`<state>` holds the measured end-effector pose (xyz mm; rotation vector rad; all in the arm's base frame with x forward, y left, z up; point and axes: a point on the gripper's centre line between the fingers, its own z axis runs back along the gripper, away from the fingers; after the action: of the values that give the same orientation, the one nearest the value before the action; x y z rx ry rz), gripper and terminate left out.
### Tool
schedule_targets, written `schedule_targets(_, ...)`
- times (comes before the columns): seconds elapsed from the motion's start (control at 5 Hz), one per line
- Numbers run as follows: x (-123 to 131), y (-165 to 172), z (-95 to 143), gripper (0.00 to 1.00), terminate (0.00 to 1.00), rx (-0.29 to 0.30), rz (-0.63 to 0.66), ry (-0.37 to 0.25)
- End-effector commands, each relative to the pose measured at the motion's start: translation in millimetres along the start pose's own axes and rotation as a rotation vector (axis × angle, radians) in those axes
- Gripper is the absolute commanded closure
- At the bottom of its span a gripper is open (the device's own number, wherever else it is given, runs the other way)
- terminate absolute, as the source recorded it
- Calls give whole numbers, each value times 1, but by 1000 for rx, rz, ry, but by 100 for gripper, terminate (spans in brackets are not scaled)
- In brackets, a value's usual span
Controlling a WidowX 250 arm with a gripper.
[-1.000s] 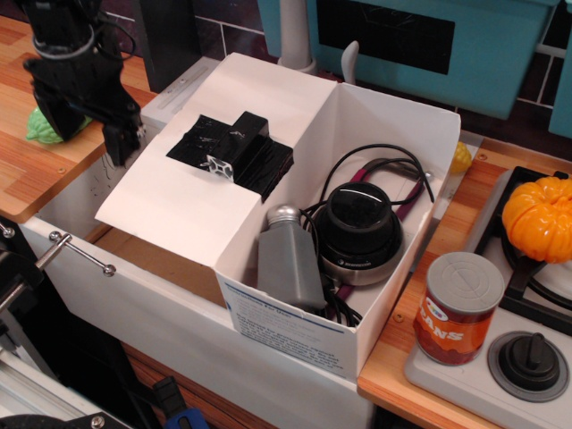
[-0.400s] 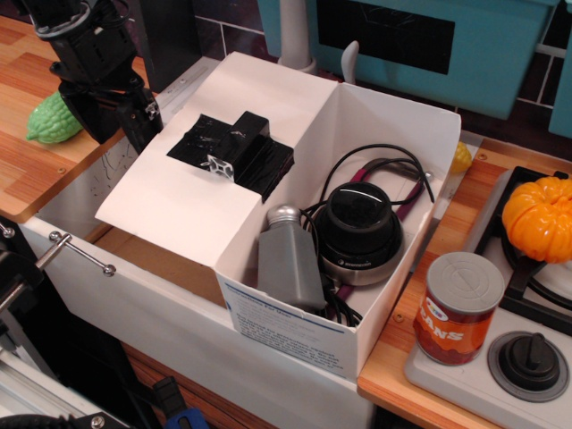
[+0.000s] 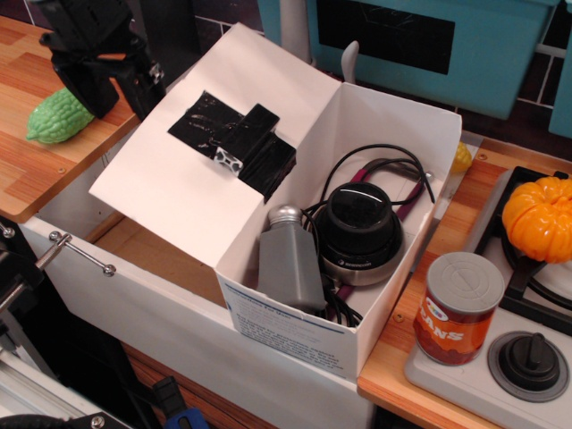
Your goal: Close white1fbox flap
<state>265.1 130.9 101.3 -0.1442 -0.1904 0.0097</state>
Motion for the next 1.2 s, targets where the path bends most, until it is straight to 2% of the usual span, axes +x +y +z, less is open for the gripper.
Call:
schedule_targets(0.0,19,-47,48,0,0,99,-38,-33)
schedule_targets(0.2,25,-78,64,0,0,191,-41,-19)
schedule_targets(0.4,24,-101,72,0,0,225,3,3)
schedule_targets(0.6,27,-135,68,0,0,253,72,-17)
schedule_targets(0.8,25,-149,46,0,0,293,92,-89)
schedule_targets(1.0,35,-171,20,0,0,260,140,-146)
